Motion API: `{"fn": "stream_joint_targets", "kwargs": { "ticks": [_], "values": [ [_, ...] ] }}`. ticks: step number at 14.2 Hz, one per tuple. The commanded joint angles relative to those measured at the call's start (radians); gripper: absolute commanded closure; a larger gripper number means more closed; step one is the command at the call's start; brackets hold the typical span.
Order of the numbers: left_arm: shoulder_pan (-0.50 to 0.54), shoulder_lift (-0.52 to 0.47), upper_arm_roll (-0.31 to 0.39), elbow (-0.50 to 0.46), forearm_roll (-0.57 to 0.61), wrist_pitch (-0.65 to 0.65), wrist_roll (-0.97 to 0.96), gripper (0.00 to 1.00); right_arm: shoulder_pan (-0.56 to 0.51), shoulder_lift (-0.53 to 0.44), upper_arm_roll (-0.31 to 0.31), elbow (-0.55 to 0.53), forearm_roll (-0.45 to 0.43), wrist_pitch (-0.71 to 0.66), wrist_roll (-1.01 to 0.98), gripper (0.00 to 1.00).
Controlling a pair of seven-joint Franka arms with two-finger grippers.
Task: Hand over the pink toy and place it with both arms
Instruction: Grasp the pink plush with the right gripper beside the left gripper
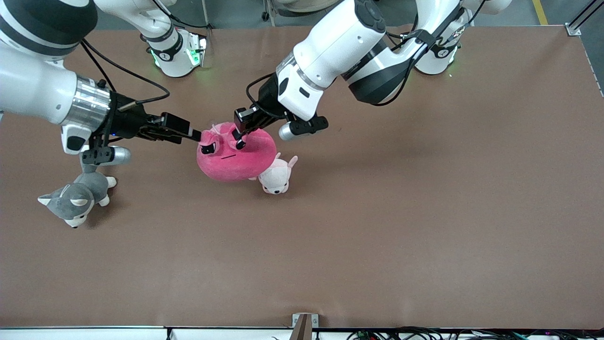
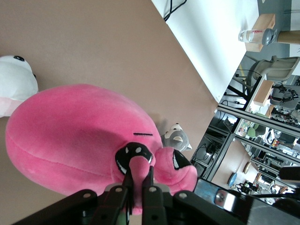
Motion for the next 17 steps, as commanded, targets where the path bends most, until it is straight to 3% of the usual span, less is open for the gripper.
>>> {"fn": "stream_joint_targets", "kwargs": {
  "ticks": [1, 3, 11, 15, 17],
  "values": [
    [-0.013, 0.023, 0.002, 0.036, -0.02, 0.014, -0.005, 1.0, -0.002, 0.018, -0.009, 0.044, 0.061, -0.01, 0.076, 0.26],
    [-0.015, 0.024, 0.003, 0.036, -0.02, 0.014, -0.005, 1.0, -0.005, 0.025, -0.01, 0.043, 0.103, -0.008, 0.075, 0.26],
    [-0.033, 0.033, 0.006, 0.036, -0.02, 0.057, -0.005, 1.0, 0.028, 0.065, -0.012, 0.043, 0.039, 0.036, 0.067, 0.27],
    [-0.033, 0.038, 0.006, 0.036, -0.02, 0.062, -0.005, 1.0, 0.031, 0.065, -0.01, 0.034, -0.006, 0.024, 0.066, 0.4],
    [-0.035, 0.04, 0.006, 0.036, -0.02, 0.064, -0.005, 1.0, 0.045, 0.065, -0.009, 0.031, -0.033, 0.022, 0.064, 0.51]
  ]
}}
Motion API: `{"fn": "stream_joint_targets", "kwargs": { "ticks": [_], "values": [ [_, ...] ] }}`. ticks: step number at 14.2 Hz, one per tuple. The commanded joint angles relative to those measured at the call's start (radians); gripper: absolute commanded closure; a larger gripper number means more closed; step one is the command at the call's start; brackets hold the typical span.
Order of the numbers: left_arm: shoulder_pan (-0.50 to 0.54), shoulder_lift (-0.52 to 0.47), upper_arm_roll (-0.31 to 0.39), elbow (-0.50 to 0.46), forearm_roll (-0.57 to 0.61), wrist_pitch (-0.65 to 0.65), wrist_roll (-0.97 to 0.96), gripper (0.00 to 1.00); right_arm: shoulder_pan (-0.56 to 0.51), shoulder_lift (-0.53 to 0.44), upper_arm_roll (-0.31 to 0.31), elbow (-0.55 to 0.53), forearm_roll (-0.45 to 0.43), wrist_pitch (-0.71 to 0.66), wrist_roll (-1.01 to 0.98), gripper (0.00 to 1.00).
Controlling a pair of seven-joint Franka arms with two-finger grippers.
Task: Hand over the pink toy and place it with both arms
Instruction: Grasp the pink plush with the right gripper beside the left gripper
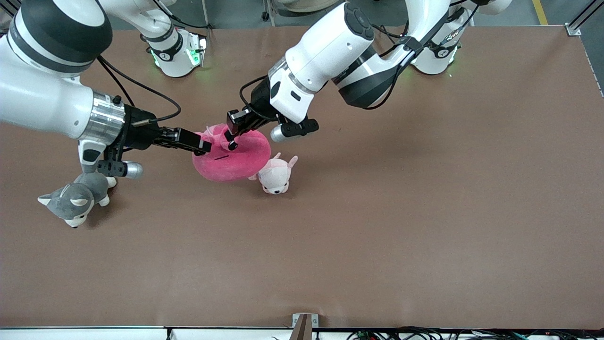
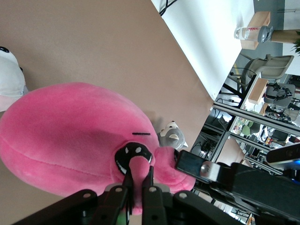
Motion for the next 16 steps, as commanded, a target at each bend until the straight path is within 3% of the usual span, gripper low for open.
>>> {"fn": "stream_joint_targets", "kwargs": {
  "ticks": [1, 4, 7, 8, 10, 11, 16],
  "values": [
    [-0.016, 0.013, 0.005, 0.03, -0.02, 0.014, -0.005, 1.0, 0.027, 0.005, -0.001, 0.008, -0.055, -0.006, 0.005, 0.6],
    [-0.016, 0.013, 0.003, 0.03, -0.02, 0.014, -0.006, 1.0, 0.044, 0.005, -0.001, 0.008, -0.092, -0.018, -0.057, 0.97],
    [-0.014, 0.013, 0.005, 0.03, -0.02, 0.014, -0.005, 0.95, 0.044, 0.003, -0.001, 0.013, -0.092, -0.026, -0.054, 0.99],
    [-0.014, 0.013, 0.005, 0.028, -0.02, 0.014, -0.005, 0.78, 0.044, 0.003, -0.001, 0.014, -0.092, -0.028, -0.054, 0.99],
    [-0.017, 0.013, 0.011, 0.027, -0.013, 0.014, 0.0, 0.16, 0.043, 0.003, -0.001, 0.016, -0.091, -0.028, -0.059, 0.99],
    [-0.031, 0.006, 0.014, 0.024, -0.01, 0.011, 0.0, 0.0, 0.041, 0.003, -0.001, 0.016, -0.091, -0.028, -0.061, 0.99],
    [-0.02, -0.039, 0.047, 0.019, 0.006, -0.073, -0.018, 0.0, 0.021, 0.003, -0.007, 0.021, -0.089, -0.041, -0.062, 0.99]
  ]
}}
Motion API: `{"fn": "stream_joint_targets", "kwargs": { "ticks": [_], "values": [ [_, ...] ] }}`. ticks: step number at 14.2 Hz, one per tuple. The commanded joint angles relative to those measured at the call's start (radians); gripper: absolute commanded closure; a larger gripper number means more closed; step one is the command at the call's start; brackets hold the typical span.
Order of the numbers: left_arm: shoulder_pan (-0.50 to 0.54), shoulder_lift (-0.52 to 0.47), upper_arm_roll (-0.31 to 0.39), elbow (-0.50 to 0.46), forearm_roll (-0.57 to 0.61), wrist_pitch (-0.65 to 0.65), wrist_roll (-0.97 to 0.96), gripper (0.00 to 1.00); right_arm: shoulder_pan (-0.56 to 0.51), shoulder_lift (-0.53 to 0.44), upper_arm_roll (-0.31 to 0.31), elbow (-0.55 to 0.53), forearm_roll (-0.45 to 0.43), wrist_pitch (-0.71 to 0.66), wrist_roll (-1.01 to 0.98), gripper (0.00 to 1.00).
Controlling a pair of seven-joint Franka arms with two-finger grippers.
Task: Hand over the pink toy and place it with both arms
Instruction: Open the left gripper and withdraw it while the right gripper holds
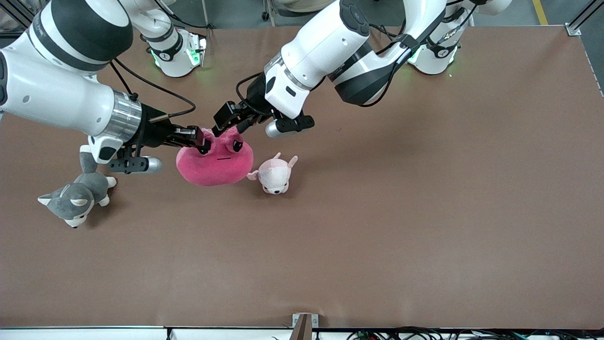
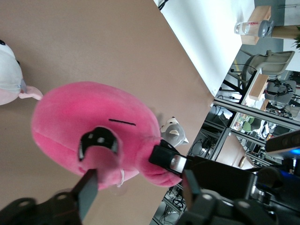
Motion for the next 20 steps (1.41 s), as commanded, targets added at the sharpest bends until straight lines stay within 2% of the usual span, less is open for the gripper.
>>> {"fn": "stream_joint_targets", "kwargs": {
  "ticks": [1, 4, 6, 8, 11, 14, 18, 20],
  "values": [
    [0.0, -0.061, 0.057, 0.011, 0.029, -0.115, -0.018, 0.0, -0.024, 0.001, -0.004, 0.017, -0.011, -0.025, -0.01, 0.99],
    [0.029, -0.101, 0.079, 0.007, 0.15, -0.284, -0.013, 0.0, -0.075, 0.004, -0.004, 0.017, -0.005, -0.024, -0.03, 0.99],
    [0.063, -0.128, 0.08, 0.003, 0.21, -0.449, -0.012, 0.0, -0.095, 0.008, -0.004, 0.015, -0.008, -0.027, -0.074, 0.99],
    [0.123, -0.154, 0.079, 0.003, 0.282, -0.578, 0.002, 0.0, -0.133, 0.028, -0.004, 0.014, -0.007, -0.033, -0.099, 0.99],
    [0.245, -0.173, 0.08, 0.0, 0.309, -0.765, 0.185, 0.0, -0.19, 0.079, -0.004, 0.011, -0.007, -0.056, -0.186, 0.99],
    [0.374, -0.177, 0.08, 0.0, 0.31, -0.839, 0.41, 0.0, -0.253, 0.142, -0.004, 0.008, -0.002, -0.102, -0.27, 0.99],
    [0.492, -0.229, 0.08, -0.002, 0.312, -0.95, 0.612, 0.0, -0.296, 0.199, -0.004, 0.006, -0.004, -0.116, -0.356, 0.99],
    [0.546, -0.256, 0.076, -0.011, 0.312, -1.025, 0.663, 0.0, -0.331, 0.232, -0.004, 0.006, -0.001, -0.179, -0.434, 0.99]
  ]
}}
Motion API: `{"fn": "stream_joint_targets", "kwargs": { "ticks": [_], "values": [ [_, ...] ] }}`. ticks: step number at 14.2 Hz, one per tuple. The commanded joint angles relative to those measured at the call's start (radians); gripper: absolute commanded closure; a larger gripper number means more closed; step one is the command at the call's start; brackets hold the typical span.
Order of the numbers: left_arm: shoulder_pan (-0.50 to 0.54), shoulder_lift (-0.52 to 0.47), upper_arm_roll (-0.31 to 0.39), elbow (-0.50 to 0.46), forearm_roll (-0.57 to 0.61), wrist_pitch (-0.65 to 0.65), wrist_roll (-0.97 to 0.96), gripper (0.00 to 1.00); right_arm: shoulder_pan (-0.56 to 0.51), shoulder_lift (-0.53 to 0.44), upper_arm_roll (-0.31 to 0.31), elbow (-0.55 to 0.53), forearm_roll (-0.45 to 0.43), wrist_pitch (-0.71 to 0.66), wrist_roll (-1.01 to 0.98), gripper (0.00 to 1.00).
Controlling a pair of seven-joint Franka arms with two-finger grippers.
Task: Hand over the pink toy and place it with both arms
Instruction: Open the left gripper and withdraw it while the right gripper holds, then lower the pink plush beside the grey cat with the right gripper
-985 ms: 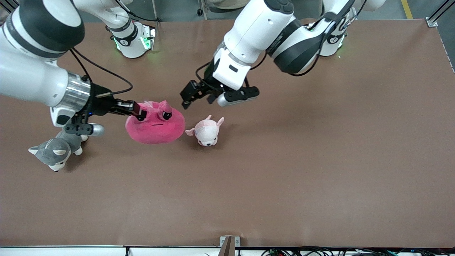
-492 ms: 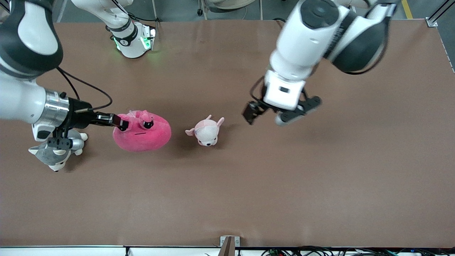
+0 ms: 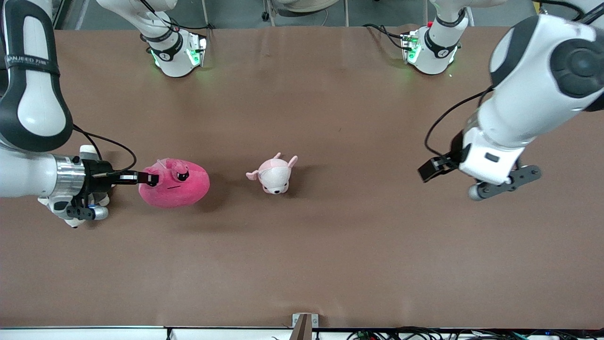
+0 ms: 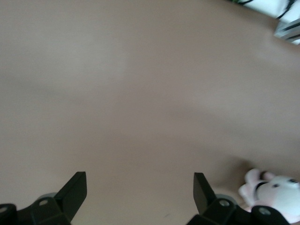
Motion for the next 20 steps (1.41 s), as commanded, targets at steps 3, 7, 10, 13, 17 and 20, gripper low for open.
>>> {"fn": "stream_joint_targets", "kwargs": {
  "ticks": [3, 7, 10, 13, 17, 20],
  "values": [
    [0.094, -0.117, -0.012, -0.04, 0.013, -0.122, 0.175, 0.0, -0.063, 0.048, 0.017, 0.007, 0.017, -0.074, -0.074, 0.99],
    [0.15, -0.234, 0.025, -0.112, -0.023, -0.137, 0.41, 0.0, -0.081, 0.085, 0.015, 0.003, 0.067, -0.102, -0.103, 0.99],
    [0.095, -0.353, 0.15, -0.27, -0.112, -0.113, 0.439, 0.0, -0.087, 0.104, 0.015, 0.001, 0.067, -0.1, -0.114, 0.99],
    [0.005, -0.406, 0.247, -0.316, -0.115, -0.109, 0.456, 0.0, -0.086, 0.131, 0.015, 0.003, 0.067, -0.092, -0.119, 0.98],
    [-0.01, -0.452, 0.275, -0.355, -0.115, -0.111, 0.464, 0.0, -0.092, 0.153, 0.015, 0.003, 0.07, -0.086, -0.125, 0.98],
    [-0.005, -0.447, 0.272, -0.358, -0.106, -0.109, 0.492, 0.0, -0.102, 0.159, 0.015, 0.003, 0.07, -0.06, -0.122, 0.98]
  ]
}}
